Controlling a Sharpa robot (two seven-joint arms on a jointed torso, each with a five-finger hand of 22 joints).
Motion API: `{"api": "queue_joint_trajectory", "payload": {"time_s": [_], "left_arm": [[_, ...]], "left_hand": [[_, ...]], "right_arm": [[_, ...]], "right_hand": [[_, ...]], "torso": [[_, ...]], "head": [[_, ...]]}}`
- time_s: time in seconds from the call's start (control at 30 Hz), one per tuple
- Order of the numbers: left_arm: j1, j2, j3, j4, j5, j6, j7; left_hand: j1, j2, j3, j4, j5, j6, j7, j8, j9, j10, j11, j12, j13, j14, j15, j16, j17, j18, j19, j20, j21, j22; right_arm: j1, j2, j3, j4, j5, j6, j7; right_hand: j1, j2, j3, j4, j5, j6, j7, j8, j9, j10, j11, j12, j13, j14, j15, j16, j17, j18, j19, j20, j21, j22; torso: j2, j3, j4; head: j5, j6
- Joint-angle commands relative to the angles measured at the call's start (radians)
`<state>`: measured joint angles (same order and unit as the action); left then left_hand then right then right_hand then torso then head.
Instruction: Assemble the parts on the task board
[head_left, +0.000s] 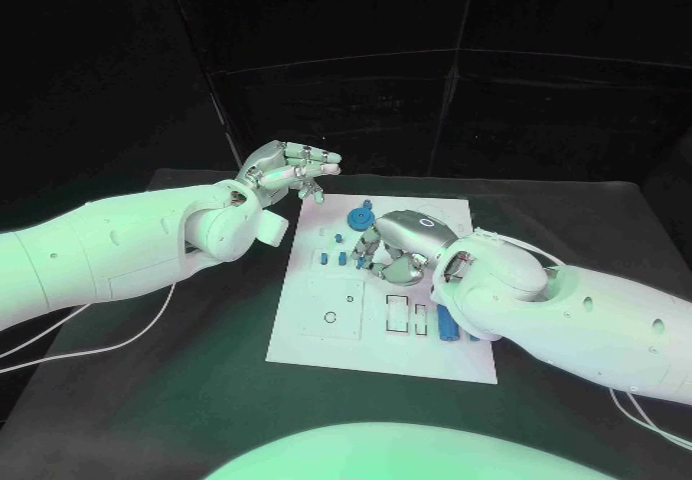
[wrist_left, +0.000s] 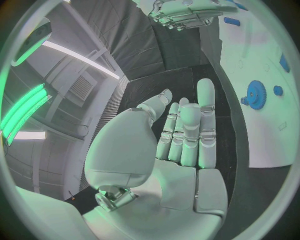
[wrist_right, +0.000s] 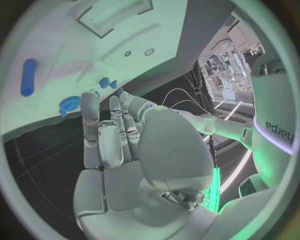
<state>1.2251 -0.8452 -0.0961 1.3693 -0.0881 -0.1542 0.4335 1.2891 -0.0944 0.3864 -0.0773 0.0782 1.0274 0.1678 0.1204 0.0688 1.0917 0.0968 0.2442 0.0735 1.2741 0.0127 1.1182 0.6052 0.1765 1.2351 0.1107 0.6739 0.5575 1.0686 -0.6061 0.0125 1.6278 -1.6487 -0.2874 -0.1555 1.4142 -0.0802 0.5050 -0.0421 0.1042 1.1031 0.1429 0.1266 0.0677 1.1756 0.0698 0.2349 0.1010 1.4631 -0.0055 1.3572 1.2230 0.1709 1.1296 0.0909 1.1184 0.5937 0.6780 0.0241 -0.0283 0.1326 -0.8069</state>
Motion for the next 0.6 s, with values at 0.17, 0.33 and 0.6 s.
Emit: {"api": "queue_joint_trajectory", "payload": {"time_s": [0.17,0.33,0.6], "left_arm": [[0.002,0.01,0.001,-0.001,0.004,0.009,0.001],[0.002,0.014,0.001,-0.003,0.004,0.01,0.0],[0.002,0.019,0.001,-0.004,0.004,0.011,-0.001]], "left_hand": [[0.002,0.011,0.0,-0.003,-0.002,-0.001,0.007,0.004,-0.001,-0.003,0.005,0.005,0.001,-0.007,0.001,-0.005,-0.002,0.005,-0.01,0.0,-0.003,-0.002],[0.002,0.011,0.0,-0.003,-0.002,-0.001,0.007,0.004,-0.001,-0.003,0.005,0.005,0.001,-0.007,0.001,-0.005,-0.002,0.005,-0.01,0.0,-0.003,-0.002],[0.002,0.011,0.0,-0.003,-0.002,-0.001,0.007,0.004,-0.001,-0.003,0.005,0.005,0.001,-0.007,0.001,-0.005,-0.002,0.005,-0.01,0.0,-0.003,-0.002]], "right_arm": [[-0.013,0.038,-0.015,-0.045,0.003,0.015,0.039],[-0.02,0.06,-0.02,-0.071,-0.002,0.033,0.041],[-0.029,0.075,-0.024,-0.089,-0.004,0.052,0.047]], "right_hand": [[-0.008,-0.001,0.006,-0.002,0.0,0.001,0.005,-0.003,0.0,-0.003,0.003,-0.005,-0.001,0.046,-0.006,0.004,-0.001,-0.003,0.004,0.001,0.003,-0.002],[-0.011,-0.001,0.006,-0.002,0.001,0.0,0.006,-0.004,0.0,-0.004,0.003,-0.007,-0.002,0.046,-0.006,0.004,0.0,-0.003,0.003,0.001,0.002,-0.004],[-0.013,-0.001,0.006,-0.001,0.001,-0.001,0.007,-0.005,0.0,-0.004,0.004,-0.007,-0.002,0.046,-0.005,0.004,-0.001,-0.002,0.002,0.001,0.001,-0.006]], "torso": [[0.001,0.0005,0.0022],[0.0,0.0003,-0.0006],[0.001,0.0,-0.0004]], "head": [[0.02,-0.01],[0.031,-0.015],[0.036,-0.024]]}}
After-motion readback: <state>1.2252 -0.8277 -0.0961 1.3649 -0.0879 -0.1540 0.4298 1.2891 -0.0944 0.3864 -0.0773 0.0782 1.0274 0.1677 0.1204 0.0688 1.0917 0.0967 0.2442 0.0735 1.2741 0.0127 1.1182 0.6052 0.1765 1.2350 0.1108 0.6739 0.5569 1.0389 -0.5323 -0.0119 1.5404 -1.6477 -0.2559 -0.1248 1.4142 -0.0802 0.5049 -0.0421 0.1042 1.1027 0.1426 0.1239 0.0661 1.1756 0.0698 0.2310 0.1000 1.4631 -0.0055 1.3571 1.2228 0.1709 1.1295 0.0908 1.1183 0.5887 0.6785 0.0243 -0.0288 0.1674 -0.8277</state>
